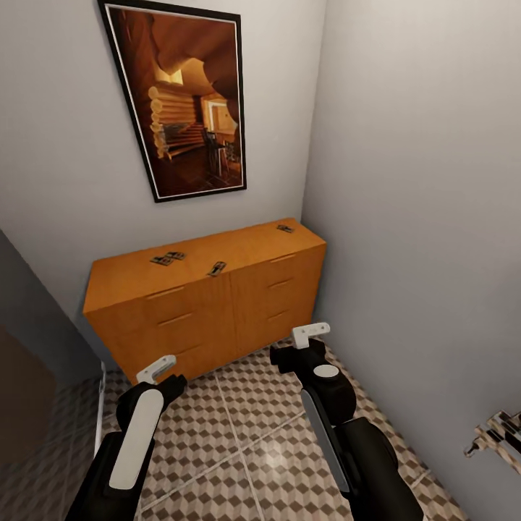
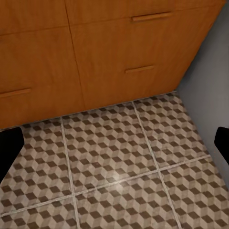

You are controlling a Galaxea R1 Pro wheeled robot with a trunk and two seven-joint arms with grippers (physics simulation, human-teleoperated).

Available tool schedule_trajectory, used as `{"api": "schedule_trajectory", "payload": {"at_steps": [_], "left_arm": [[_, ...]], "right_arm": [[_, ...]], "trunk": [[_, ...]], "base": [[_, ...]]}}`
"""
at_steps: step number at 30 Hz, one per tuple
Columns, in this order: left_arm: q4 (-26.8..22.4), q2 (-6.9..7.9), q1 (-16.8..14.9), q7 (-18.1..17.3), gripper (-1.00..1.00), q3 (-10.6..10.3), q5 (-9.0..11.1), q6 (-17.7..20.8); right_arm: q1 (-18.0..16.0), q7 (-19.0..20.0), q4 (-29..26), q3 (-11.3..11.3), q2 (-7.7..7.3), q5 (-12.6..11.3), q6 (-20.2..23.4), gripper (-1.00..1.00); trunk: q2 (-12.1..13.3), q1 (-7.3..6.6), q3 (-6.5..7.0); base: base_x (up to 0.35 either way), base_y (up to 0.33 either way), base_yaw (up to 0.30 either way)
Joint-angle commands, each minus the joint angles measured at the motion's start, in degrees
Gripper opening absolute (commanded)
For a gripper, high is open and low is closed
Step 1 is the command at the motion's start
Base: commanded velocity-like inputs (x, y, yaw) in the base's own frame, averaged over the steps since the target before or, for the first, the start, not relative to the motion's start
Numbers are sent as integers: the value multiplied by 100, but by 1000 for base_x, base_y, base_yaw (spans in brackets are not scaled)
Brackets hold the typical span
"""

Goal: Take the four mousetraps from the cabinet in the bathroom and place them on the bathroom floor. Make sure all four end up on the same floor surface, and ensure that at least two of them are either under or directly next to the same bathroom sink.

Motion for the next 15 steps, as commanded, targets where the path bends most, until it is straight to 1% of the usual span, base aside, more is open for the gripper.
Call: {"api": "schedule_trajectory", "payload": {"at_steps": [1, 7, 15], "left_arm": [[0, 0, 1, 0, 100, 3, 0, 0], [0, -1, 3, -4, 100, 27, 5, -2], [6, 6, 4, -16, 100, 57, 1, -15]], "right_arm": [[0, 0, -2, 1, 0, 0, 0, 100], [1, 0, -6, 3, 0, 0, 1, 100], [1, 0, -8, 6, 0, -7, 8, 100]], "trunk": [[0, 0, 1], [0, 0, 24], [0, 0, 88]], "base": [[29, 1, 8], [15, 1, 29], [4, 0, 9]]}}
